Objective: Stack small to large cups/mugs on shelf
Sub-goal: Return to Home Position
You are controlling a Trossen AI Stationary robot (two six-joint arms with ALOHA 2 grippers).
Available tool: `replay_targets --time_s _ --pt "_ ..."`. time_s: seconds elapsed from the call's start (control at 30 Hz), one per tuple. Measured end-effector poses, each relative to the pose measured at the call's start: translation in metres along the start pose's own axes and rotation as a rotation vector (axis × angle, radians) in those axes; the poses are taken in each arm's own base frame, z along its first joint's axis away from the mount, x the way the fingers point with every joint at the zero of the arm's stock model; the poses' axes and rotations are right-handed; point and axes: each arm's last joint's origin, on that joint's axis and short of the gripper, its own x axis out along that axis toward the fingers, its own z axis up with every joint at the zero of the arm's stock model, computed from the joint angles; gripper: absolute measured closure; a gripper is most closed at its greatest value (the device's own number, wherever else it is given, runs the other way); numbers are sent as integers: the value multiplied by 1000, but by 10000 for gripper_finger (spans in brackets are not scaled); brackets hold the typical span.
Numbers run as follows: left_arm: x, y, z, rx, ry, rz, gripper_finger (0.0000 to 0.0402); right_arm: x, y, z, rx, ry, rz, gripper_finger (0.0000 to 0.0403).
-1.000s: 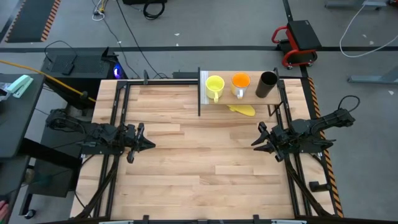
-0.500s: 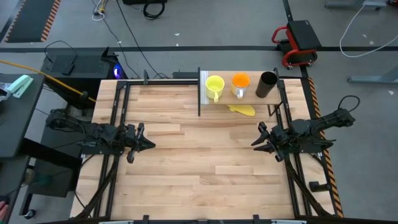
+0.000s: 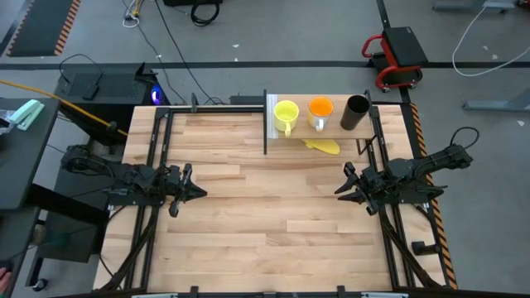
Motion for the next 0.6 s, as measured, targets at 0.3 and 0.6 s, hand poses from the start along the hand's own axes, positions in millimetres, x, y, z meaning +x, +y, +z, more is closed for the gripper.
replay_targets --time_s 0.3,0.6 --pt "0 0 0 0 0 0 366 0 0 0 0 0 0 298" --pt "0 0 0 0 0 0 377 0 0 0 0 0 0 298"
